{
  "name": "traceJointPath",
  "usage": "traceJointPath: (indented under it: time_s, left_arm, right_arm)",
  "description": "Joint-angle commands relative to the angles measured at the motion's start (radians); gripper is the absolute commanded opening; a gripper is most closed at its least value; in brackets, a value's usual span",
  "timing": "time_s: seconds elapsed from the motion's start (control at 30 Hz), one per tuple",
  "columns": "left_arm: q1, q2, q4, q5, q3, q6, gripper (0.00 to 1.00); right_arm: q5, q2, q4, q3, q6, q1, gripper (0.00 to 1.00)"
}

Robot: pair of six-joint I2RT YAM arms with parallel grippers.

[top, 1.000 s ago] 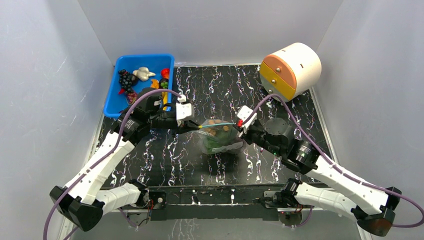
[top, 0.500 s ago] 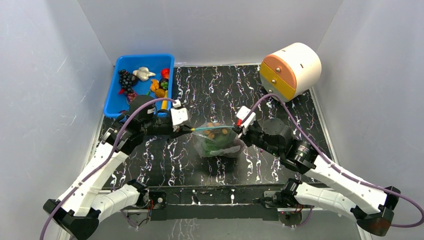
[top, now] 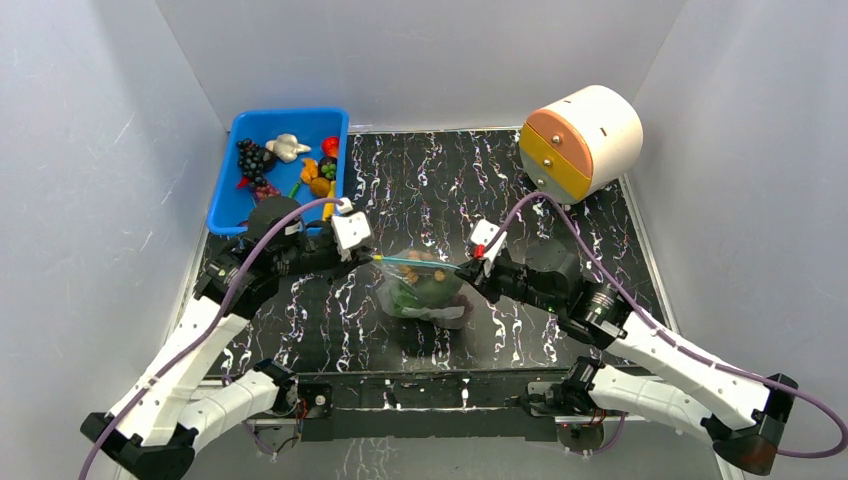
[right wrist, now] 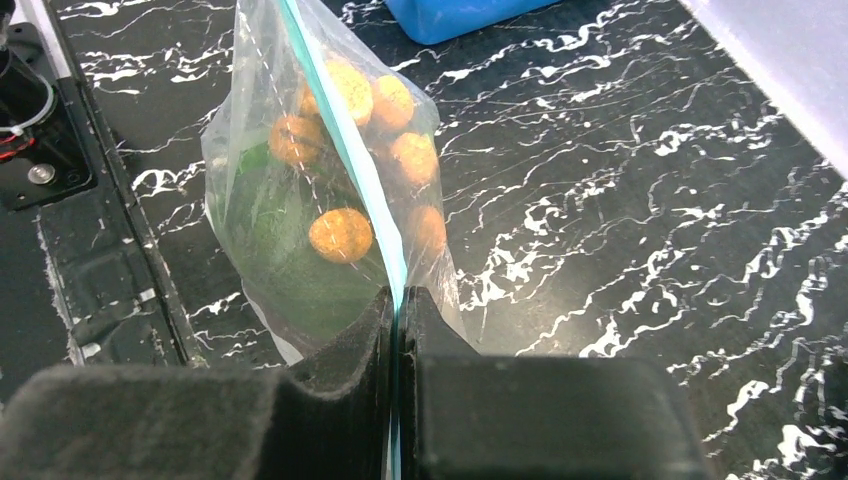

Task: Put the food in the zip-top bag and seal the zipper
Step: Zip the zipper food storage bag at the center of the board, then place the zipper food storage bag at the center of the board.

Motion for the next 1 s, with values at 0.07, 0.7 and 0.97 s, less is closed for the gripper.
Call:
traceJointPath:
  time_s: [0.07,0.7,0.97]
  left_arm:
    - [0.019,-0.115,0.161,-0.215,-0.003,-0.092,0.45]
    - [0.020,-0.176,0.362,-0.444,-0.076,-0.281,0.98]
    - [0.019,-0.129,0.414,-0.474,-0.121,-0.445,0.98]
  right_arm:
    - [-0.163,0.058,0.161,0.011,0.038,-0.017,0.00]
    - [-0.185,0.537,0.213,0.301,-0.073,-0.235,0.00]
    - [-0.248,0.708,0.263,0.369,-0.101,-0.387,0.00]
